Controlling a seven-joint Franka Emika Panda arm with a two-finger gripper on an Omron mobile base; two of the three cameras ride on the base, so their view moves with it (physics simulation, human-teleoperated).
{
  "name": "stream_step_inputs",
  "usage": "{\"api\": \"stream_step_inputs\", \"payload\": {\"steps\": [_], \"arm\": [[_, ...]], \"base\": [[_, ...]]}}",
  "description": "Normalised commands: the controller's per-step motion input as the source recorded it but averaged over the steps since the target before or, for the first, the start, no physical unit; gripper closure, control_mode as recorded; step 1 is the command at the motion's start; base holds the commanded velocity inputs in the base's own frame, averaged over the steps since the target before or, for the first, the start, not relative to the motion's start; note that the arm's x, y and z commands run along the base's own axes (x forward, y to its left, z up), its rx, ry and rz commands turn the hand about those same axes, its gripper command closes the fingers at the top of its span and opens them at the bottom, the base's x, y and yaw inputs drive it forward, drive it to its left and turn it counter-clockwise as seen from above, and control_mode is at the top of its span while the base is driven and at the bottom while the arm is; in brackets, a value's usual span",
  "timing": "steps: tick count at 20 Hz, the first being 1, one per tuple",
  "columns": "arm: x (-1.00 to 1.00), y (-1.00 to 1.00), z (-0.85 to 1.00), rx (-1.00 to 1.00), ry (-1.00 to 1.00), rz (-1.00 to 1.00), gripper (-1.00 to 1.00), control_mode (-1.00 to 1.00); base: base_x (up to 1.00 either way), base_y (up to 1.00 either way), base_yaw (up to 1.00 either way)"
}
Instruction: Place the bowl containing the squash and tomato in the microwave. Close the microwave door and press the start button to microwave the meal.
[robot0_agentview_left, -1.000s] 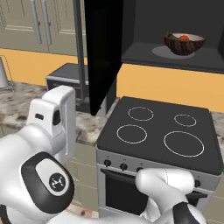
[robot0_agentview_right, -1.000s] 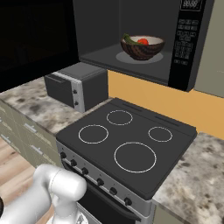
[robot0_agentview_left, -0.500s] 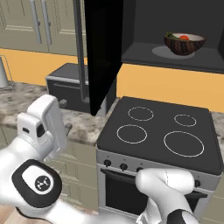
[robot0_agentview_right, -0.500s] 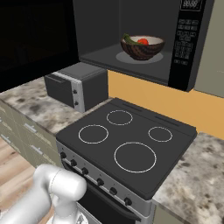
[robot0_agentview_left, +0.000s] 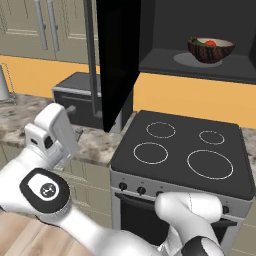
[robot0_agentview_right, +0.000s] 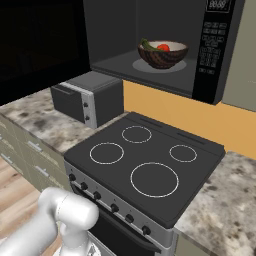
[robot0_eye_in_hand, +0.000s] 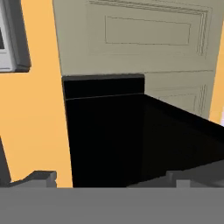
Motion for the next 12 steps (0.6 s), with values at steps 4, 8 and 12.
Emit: {"api": "stream_step_inputs", "payload": {"steps": [4, 8, 12], "arm": [[0.56, 0.30, 0.17, -0.01, 0.08, -0.16, -1.00, -1.00], [0.55, 0.46, 0.02, -0.04, 0.06, -0.19, -1.00, -1.00], [0.48, 0.19, 0.00, -0.01, 0.03, -0.24, -1.00, -1.00]], "base": [[0.00, 0.00, 0.00], [0.00, 0.00, 0.00], [0.00, 0.00, 0.00]]}}
